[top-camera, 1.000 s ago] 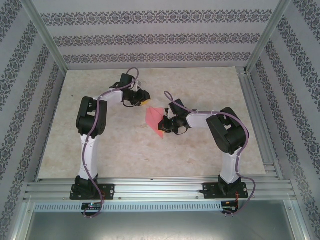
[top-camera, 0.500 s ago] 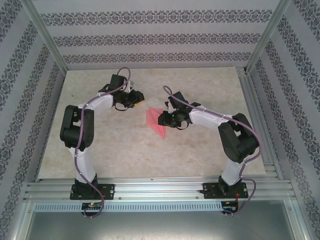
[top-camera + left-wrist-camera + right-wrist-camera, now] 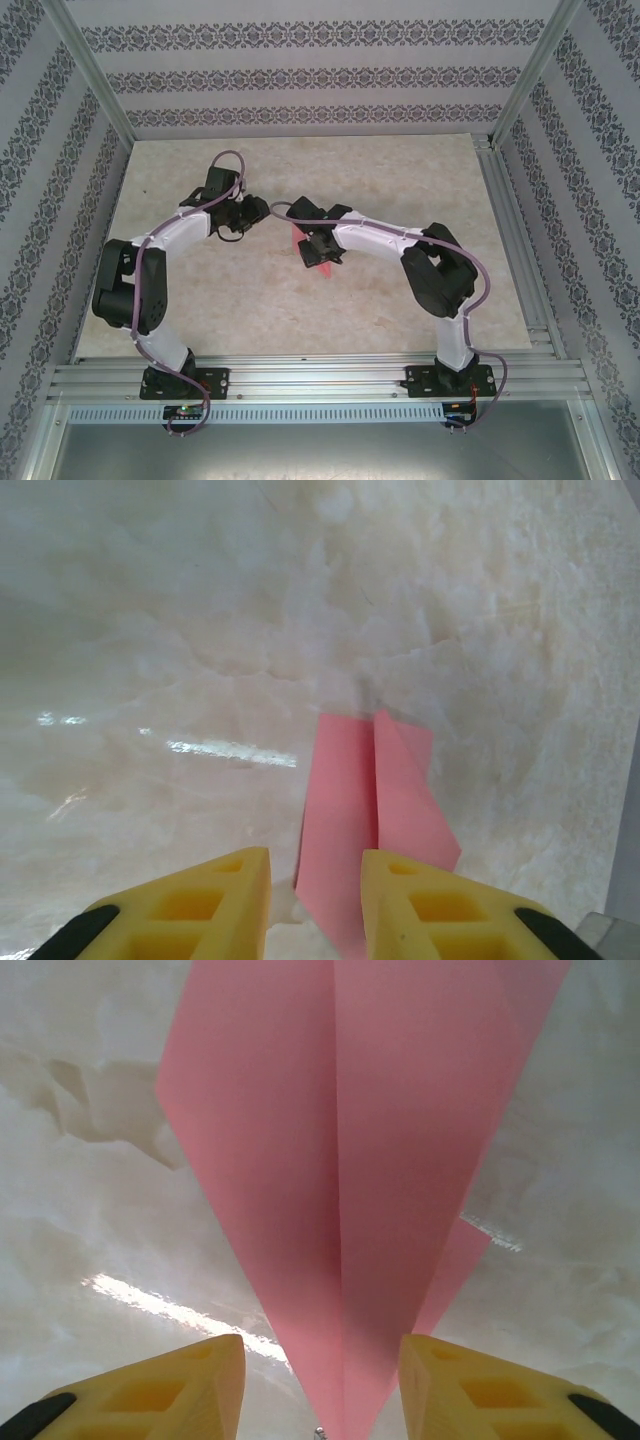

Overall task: Fold a paper plane with a square sheet of paper (pick it up from the middle)
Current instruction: Fourth fold the wing at the center of the table.

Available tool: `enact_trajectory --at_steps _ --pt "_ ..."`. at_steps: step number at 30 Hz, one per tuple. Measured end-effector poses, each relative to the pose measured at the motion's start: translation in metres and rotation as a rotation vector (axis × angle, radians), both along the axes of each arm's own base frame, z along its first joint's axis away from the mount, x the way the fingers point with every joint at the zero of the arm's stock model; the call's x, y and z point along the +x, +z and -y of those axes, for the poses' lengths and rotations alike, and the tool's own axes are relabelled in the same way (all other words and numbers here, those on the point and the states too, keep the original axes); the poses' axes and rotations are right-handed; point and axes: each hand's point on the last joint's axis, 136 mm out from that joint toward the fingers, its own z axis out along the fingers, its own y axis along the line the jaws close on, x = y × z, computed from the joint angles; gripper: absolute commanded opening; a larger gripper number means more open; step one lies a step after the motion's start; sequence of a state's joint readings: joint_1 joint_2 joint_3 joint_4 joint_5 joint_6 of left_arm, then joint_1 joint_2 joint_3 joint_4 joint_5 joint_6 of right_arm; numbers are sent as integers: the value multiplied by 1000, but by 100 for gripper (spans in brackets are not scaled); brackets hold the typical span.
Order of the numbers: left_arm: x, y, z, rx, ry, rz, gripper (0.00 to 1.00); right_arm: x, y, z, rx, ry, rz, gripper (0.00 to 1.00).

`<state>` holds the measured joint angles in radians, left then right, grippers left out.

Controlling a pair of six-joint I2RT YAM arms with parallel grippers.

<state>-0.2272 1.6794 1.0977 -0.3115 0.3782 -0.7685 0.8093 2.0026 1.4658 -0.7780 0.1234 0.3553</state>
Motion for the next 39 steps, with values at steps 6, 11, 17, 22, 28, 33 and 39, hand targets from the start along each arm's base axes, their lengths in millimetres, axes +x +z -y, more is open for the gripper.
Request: enact_trajectory --at_steps 6,11,17,22,28,33,39 --pt "-2 4 -13 20 37 12 31 3 -10 9 -90 1 4 54" --pt "-6 -2 -16 23 43 -4 31 8 -11 14 -61 -32 -17 52" --pt "-9 -6 -17 25 43 -16 31 10 -15 19 -51 -60 -29 47" --pt "-9 -6 -17 25 43 -17 32 8 -17 14 -26 -54 -45 45" --pt "-11 -7 -16 22 41 -22 32 0 -29 11 45 -61 -105 35" --pt "-12 -8 -15 15 40 -28 32 2 -24 12 143 -90 -132 34" --pt "-16 -10 -12 -5 34 -44 33 -1 -22 4 224 -86 -160 34"
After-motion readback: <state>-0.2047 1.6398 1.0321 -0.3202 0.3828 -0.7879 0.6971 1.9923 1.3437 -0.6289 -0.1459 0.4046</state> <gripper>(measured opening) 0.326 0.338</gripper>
